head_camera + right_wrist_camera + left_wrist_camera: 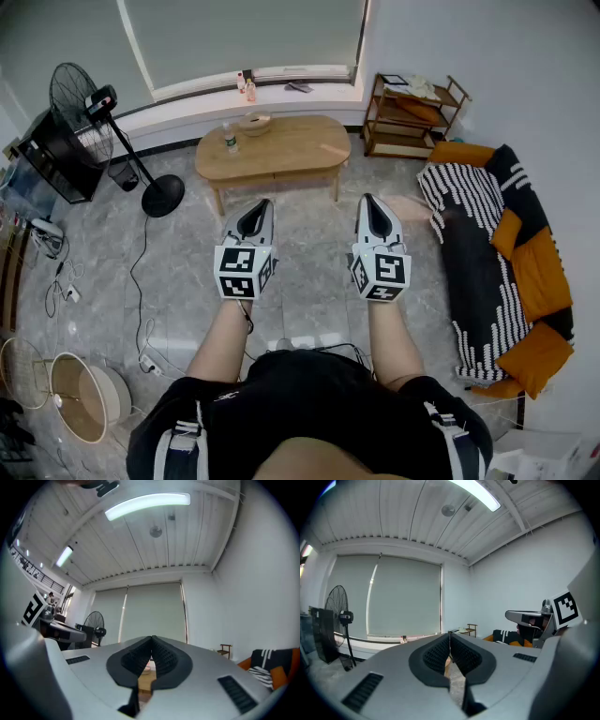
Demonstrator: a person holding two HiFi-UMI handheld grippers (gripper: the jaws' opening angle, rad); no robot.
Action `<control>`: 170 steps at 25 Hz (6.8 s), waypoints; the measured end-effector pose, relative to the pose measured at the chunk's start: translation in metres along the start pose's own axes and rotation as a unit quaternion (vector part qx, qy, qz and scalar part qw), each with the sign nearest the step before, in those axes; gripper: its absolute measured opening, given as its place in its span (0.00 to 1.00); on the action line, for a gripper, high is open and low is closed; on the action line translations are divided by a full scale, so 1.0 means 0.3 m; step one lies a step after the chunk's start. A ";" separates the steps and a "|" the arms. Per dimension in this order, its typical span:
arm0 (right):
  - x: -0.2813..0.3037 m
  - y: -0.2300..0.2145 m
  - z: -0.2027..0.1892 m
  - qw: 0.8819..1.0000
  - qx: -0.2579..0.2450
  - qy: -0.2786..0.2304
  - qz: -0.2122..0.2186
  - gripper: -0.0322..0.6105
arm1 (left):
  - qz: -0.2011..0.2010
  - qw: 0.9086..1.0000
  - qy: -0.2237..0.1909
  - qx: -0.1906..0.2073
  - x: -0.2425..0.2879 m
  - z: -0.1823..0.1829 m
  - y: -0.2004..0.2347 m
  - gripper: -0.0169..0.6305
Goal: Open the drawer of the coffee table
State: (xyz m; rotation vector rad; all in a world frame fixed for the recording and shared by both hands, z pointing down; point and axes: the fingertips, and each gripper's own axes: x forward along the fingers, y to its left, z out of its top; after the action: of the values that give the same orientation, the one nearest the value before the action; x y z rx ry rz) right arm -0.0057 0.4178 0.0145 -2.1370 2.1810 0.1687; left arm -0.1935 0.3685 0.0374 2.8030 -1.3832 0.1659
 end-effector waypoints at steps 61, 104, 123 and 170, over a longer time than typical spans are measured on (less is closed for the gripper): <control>1.537 -0.725 -0.332 1.000 0.006 0.013 0.010 0.08 | -0.004 1.000 -0.007 0.020 1.628 0.085 0.409 0.06; 2.136 -0.840 -2.076 0.982 0.003 0.172 0.084 0.08 | 0.055 0.987 0.140 -0.051 2.316 -1.543 0.924 0.06; 2.076 -0.937 -2.818 0.965 0.032 0.191 0.177 0.08 | -0.007 0.978 0.117 -0.171 2.420 -2.388 0.920 0.13; 2.270 -0.919 -3.217 0.919 -0.029 0.284 0.273 0.31 | -0.092 0.778 -0.136 -0.606 2.686 -2.729 1.146 0.41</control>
State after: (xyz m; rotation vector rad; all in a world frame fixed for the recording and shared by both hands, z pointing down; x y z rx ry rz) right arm 0.2721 -0.3939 0.8717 -1.6776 3.0932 -0.4191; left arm -0.0527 -0.4315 0.9195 1.7984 -0.7131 -0.8464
